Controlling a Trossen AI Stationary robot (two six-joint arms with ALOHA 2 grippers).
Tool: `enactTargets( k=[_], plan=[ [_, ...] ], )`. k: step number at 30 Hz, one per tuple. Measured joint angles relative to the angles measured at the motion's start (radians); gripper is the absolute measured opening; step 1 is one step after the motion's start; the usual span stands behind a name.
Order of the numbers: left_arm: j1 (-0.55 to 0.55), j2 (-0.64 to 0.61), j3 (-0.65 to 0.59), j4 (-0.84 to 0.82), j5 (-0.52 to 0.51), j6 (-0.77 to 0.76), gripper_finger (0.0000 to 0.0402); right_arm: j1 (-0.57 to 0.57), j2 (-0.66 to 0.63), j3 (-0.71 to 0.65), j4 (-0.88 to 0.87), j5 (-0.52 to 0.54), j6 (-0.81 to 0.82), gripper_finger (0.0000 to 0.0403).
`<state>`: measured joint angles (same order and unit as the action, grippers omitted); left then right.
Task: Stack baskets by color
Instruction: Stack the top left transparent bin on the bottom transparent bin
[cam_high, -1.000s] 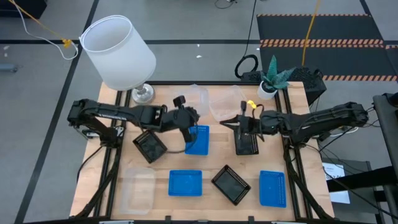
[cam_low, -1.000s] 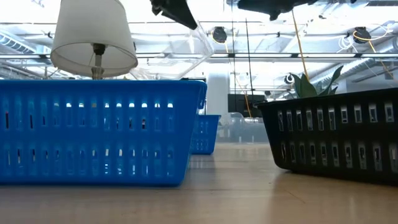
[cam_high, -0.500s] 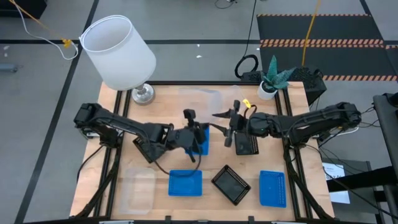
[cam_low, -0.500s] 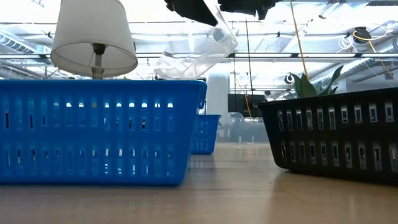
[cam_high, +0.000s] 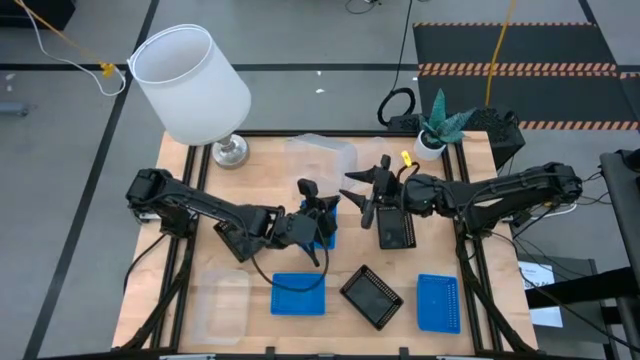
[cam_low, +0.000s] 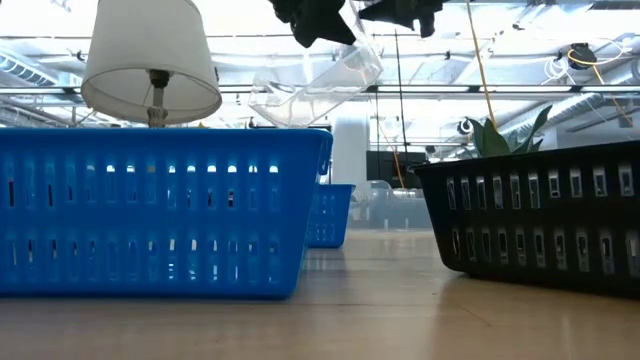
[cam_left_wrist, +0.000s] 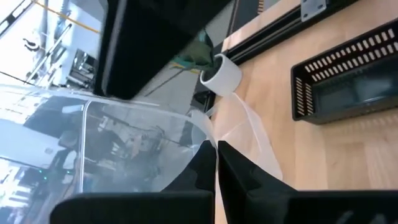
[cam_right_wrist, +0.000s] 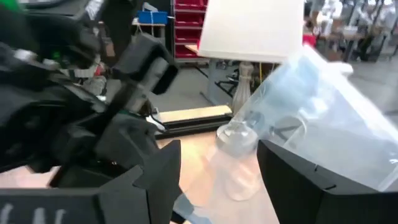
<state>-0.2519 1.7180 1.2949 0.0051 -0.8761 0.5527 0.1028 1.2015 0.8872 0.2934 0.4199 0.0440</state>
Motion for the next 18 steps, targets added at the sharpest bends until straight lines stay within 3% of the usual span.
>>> enactTargets(
  k=[12,18],
  plan=[
    [-0.007,0.000,0.000,0.007,0.022,0.043,0.0003,-0.001,-0.001,0.000,0.001,0.001,0.130,0.0206],
    [-0.007,0.000,0.000,0.006,0.038,0.047,0.0008,-0.012,-0.001,0.000,-0.011,0.003,0.172,0.0169]
  ],
)
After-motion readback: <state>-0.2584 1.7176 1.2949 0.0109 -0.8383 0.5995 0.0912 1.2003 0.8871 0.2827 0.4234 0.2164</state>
